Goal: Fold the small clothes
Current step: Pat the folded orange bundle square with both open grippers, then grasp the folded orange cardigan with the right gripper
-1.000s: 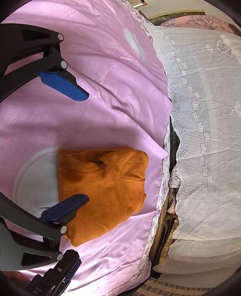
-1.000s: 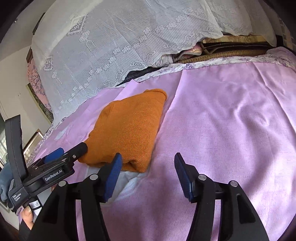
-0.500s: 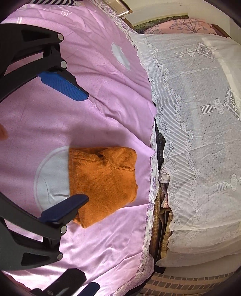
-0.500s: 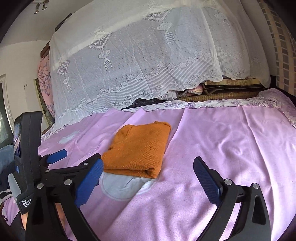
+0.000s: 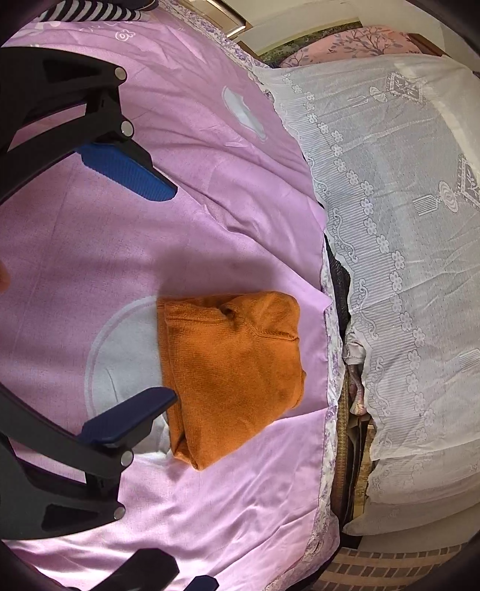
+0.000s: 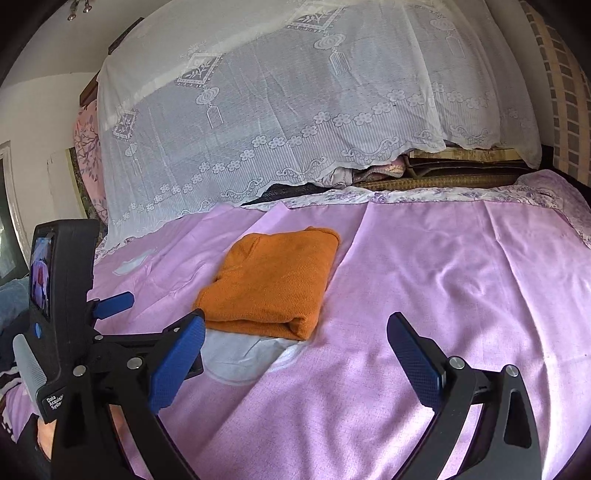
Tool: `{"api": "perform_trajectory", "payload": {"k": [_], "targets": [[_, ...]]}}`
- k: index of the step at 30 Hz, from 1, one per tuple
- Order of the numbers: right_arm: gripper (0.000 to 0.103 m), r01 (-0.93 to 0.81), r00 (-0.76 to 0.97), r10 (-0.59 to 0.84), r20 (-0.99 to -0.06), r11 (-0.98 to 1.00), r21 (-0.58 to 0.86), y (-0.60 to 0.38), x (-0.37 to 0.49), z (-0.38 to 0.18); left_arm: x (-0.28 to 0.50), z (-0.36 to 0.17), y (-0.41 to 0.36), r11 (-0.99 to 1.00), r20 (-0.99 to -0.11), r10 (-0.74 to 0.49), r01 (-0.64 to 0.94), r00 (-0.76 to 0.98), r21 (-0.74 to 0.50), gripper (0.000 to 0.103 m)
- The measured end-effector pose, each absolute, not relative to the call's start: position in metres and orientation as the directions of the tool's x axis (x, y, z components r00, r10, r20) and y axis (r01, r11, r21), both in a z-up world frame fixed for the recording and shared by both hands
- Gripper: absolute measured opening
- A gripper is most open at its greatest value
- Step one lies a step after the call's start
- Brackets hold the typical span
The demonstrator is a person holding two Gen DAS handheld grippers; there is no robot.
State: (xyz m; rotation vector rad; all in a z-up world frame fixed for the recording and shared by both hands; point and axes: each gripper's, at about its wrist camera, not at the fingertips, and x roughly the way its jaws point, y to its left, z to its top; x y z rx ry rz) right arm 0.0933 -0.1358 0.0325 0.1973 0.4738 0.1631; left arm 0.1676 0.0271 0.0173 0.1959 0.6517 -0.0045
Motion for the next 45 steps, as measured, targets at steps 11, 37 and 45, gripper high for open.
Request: {"api": "perform_trajectory", "payload": {"k": [11, 37, 45], "targets": [[0.099, -0.083, 0.831, 0.298, -0.469, 0.901, 0.426, -0.159, 0.14, 0.03, 0.228, -0.005, 0.086, 0.969, -0.727, -0.209, 0.039, 0.654, -0.244, 0.098], [0.098, -0.109, 0.663, 0.55, -0.508, 0.742, 0.662, -0.156, 0.288, -0.013, 0.309, -0.027, 0.064, 0.89, -0.731, -0.439, 0.141, 0.523, -0.433, 0.098], [0.093, -0.107, 0.604, 0.612, -0.51, 0.697, 0.709, -0.157, 0.311, -0.033, 0.314, -0.034, 0.059, 0.874, -0.729, -0.478, 0.182, 0.49, -0.45, 0.098]]}}
